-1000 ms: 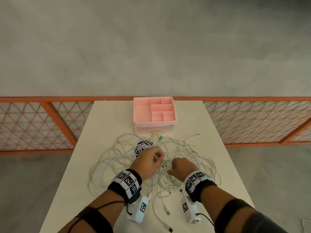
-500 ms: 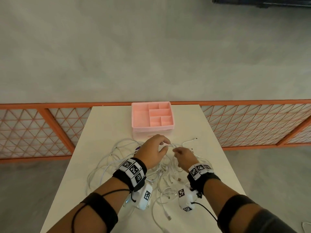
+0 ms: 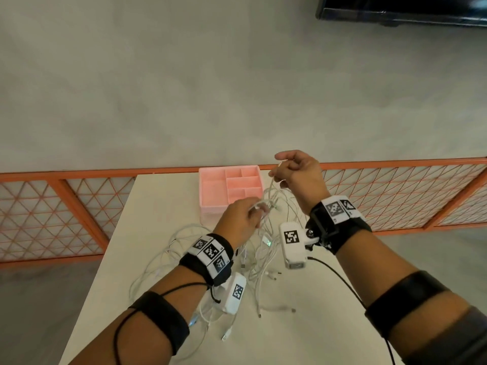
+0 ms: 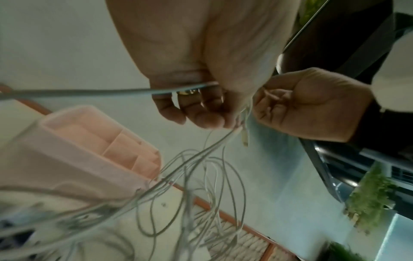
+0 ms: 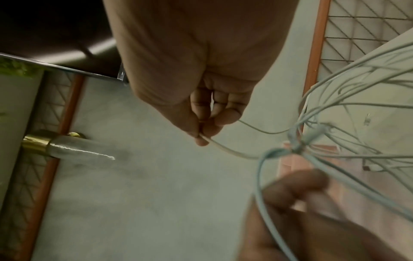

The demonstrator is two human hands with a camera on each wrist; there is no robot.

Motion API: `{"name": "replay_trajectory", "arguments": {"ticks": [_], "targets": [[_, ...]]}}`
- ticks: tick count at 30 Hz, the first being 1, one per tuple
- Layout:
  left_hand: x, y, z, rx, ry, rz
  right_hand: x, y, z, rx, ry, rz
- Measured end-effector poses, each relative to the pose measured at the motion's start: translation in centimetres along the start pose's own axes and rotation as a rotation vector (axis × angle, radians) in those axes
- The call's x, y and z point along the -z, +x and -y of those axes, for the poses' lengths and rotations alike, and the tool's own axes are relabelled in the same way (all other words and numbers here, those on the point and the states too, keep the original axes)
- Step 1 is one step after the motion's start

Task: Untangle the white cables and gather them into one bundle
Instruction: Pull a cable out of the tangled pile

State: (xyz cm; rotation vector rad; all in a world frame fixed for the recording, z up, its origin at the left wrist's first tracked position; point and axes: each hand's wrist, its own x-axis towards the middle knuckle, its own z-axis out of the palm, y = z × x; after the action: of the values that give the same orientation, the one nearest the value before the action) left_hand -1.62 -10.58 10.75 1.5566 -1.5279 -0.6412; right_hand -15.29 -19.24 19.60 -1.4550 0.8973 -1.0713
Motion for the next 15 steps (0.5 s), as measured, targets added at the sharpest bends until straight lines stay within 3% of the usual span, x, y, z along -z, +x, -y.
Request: {"name": "replay_trajectory", "arguments": {"ticks": [7,9,11,13,15], "targets": [[-1.8,-4.5,4.0,0.044,0.214,0.201,1.0,1.0,0.6,-0.006,0.095,-0.023],[-2.0,-5.3,5.2,0.06,0.354,0.355,1.2,1.1,0.4,-0.009,0.078,-0.053],[-1.9,-5.8,6.5,0.16,0.501,0.558,1.5,1.2,0.3,-0.007,0.055,-0.098],[-1.3,-6.1,6.7,0.296,0.48,0.674,1.7,1.1,0.0,-0.031,-0.031,-0.081],[-0.2,-5.7,5.5,0.34,0.261,0.577,1.9,0.7,-0.9,-0.11,-0.203,0.032]]}}
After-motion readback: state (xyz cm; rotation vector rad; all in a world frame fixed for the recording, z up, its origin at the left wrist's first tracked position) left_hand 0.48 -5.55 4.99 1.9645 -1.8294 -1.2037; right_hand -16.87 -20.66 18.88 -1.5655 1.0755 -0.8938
